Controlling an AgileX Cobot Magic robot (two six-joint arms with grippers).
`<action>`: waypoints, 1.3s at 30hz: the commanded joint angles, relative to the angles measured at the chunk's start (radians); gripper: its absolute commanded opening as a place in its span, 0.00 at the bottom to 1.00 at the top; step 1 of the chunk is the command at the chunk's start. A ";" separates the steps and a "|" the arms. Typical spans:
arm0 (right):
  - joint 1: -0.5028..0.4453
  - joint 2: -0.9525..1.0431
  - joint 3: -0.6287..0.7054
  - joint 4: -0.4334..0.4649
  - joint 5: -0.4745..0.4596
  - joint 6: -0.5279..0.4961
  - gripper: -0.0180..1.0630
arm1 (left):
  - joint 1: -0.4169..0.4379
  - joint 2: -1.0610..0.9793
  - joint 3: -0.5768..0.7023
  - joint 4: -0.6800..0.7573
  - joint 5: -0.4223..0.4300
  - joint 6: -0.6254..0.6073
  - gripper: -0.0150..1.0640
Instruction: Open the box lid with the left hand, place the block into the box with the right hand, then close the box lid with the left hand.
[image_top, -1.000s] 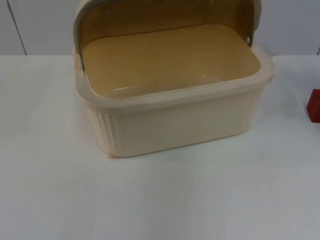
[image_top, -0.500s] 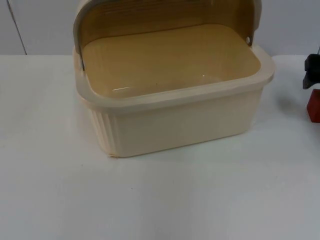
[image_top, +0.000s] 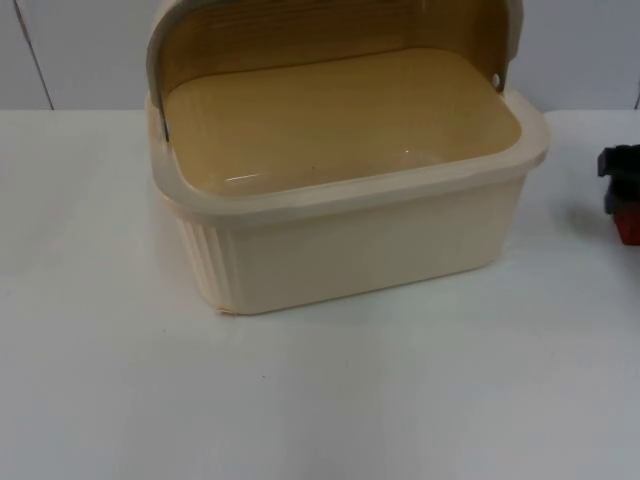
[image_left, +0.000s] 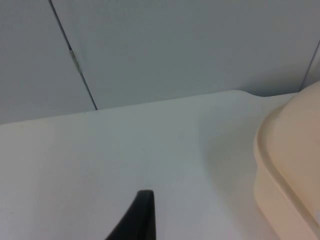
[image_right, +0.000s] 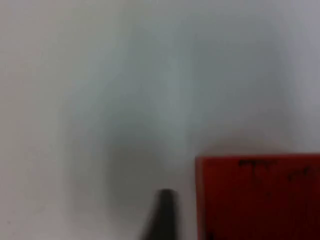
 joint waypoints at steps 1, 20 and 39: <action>0.001 0.001 -0.006 -0.005 0.033 0.002 0.46 | -0.005 -0.001 -0.005 0.004 0.002 -0.010 0.99; 0.001 -0.252 -0.041 -0.038 0.159 0.024 0.02 | -0.005 -0.001 -0.005 0.002 0.002 -0.017 0.99; 0.010 -0.643 -0.181 -0.055 0.229 -0.107 0.02 | -0.005 -0.001 -0.005 -0.004 0.002 -0.017 0.99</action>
